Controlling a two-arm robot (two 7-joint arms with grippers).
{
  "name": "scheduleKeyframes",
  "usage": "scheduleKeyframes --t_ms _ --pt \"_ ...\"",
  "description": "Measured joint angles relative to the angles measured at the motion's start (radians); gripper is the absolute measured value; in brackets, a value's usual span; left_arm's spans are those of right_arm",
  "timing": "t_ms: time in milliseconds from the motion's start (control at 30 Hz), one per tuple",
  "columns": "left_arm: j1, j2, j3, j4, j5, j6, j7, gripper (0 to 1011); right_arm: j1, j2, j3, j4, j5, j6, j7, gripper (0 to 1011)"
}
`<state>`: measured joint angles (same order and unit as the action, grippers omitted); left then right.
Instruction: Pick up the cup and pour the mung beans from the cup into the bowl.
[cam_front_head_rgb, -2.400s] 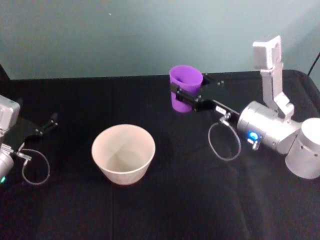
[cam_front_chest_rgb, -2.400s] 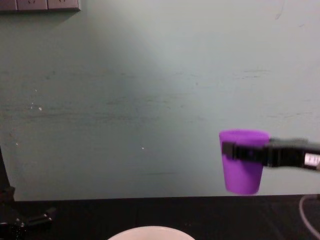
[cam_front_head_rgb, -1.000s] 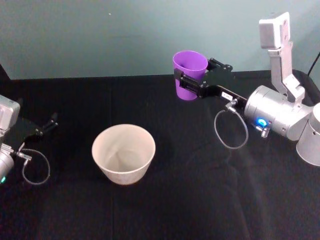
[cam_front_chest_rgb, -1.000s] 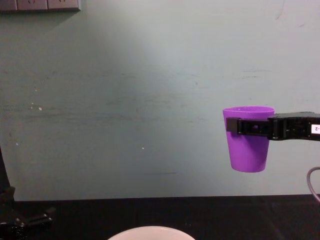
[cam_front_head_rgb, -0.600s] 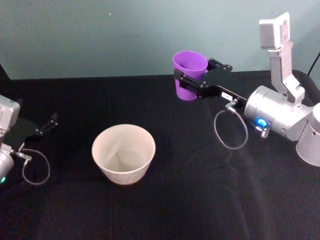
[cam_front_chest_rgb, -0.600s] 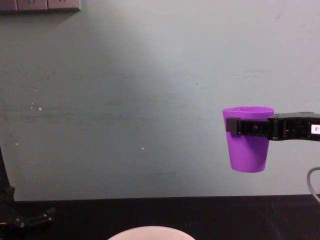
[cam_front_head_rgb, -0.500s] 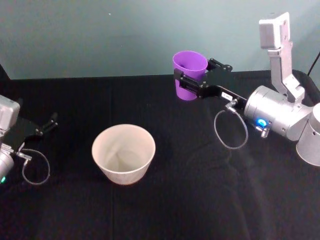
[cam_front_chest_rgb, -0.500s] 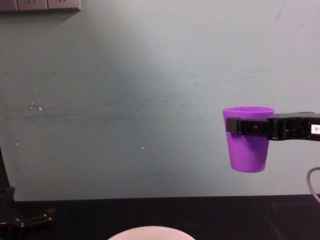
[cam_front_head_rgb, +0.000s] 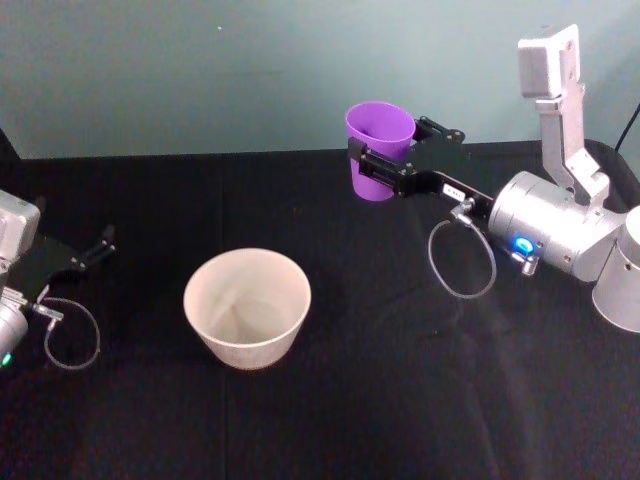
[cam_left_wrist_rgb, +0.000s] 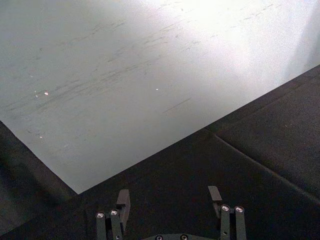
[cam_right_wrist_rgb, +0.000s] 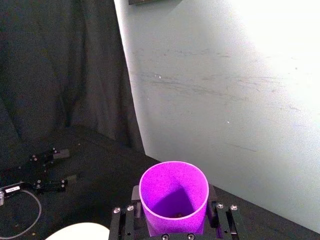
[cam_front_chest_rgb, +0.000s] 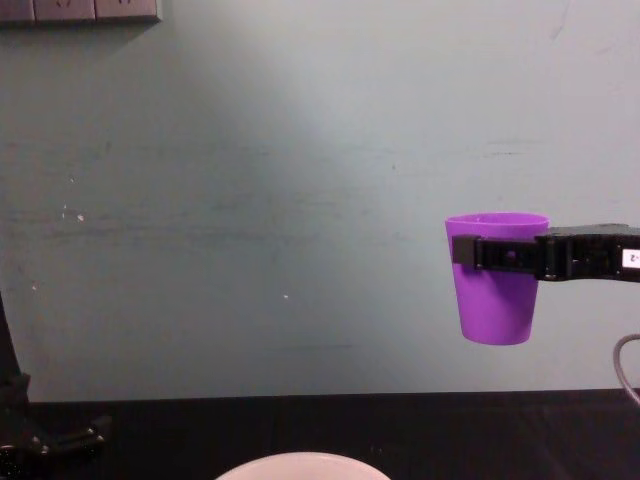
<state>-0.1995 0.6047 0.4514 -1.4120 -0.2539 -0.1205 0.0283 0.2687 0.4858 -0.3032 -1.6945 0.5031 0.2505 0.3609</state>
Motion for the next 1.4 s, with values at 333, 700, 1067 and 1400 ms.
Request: scheduleKeyframes --t_ms 333,700,1067,1400 --pt "0.0 0.0 0.0 0.0 0.0 0.0 0.0 1012 0.0 0.0 0.0 0.0 0.0 0.0 0.0 735" --pt "0.0 0.0 0.0 0.0 0.0 0.0 0.0 1011 0.0 0.0 0.0 0.0 0.0 0.0 0.0 735" --pt "0.0 0.0 0.0 0.0 0.0 0.0 0.0 1011 0.0 0.0 0.0 0.0 0.0 0.0 0.0 735" --pt "0.0 0.0 0.0 0.0 0.0 0.0 0.0 1011 0.0 0.0 0.0 0.0 0.0 0.0 0.0 735"
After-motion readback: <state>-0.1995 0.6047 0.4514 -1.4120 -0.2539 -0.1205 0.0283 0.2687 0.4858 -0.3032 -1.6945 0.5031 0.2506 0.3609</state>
